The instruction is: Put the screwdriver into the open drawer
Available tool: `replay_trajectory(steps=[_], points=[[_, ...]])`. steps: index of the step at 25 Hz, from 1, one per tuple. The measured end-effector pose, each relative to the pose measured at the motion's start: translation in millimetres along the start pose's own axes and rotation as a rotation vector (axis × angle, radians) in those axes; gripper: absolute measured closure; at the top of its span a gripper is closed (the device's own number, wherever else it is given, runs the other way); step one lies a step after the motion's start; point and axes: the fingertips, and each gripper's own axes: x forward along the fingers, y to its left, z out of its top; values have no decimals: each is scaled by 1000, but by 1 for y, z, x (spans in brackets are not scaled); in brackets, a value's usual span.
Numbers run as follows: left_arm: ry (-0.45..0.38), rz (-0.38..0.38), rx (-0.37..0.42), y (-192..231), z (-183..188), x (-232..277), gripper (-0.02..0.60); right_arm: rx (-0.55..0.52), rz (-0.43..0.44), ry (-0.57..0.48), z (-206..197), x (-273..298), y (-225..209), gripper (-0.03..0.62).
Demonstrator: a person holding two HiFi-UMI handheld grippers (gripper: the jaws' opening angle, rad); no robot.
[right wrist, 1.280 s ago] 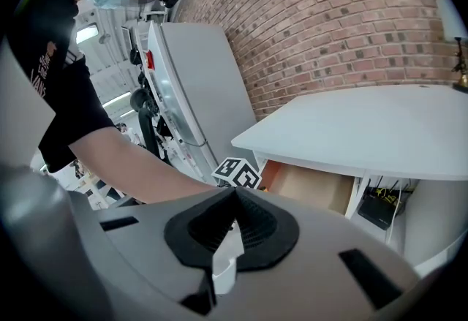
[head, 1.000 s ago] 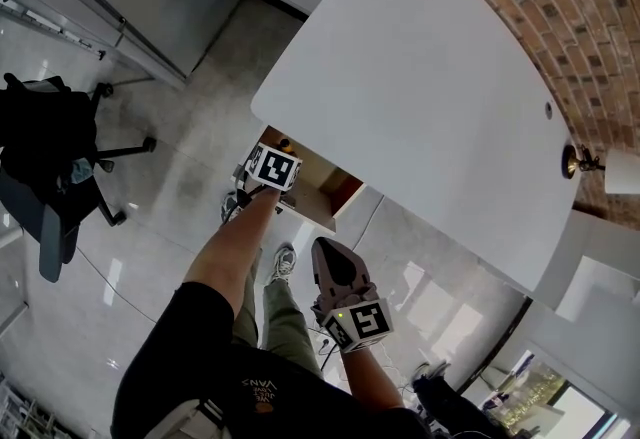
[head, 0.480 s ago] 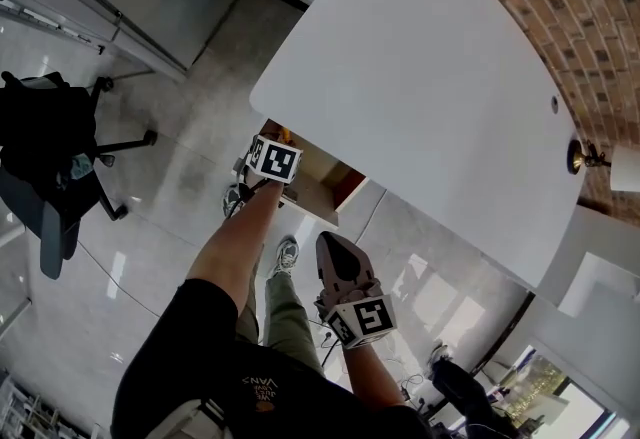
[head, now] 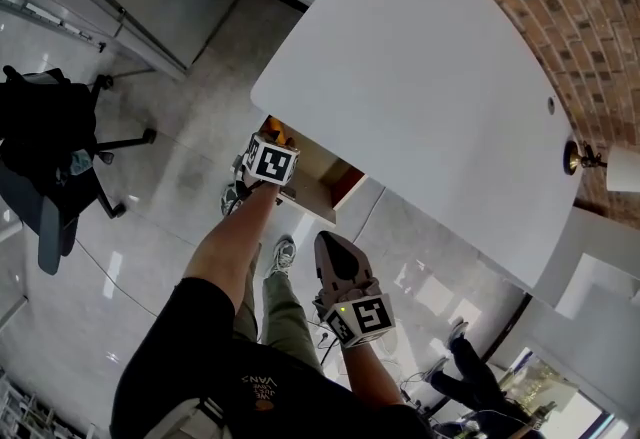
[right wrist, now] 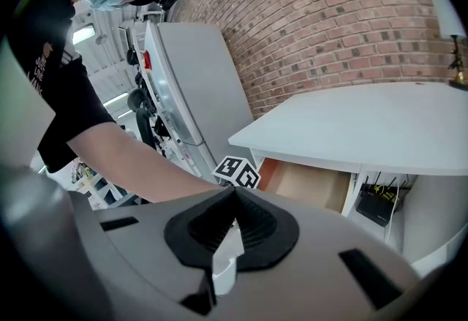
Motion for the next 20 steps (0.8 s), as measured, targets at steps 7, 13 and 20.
replay_trajectory(steps=[7,13,20], points=[[-63,20,37,-3,4,-14,459,-17,20,0,2,-10,3,600],[-140,30,37,-5,7,-29,524,-43,33,3,-2,-20,4,600],[-271,24,31,-19,24,-80,565,-80,68,-4,-3,-34,12,600]])
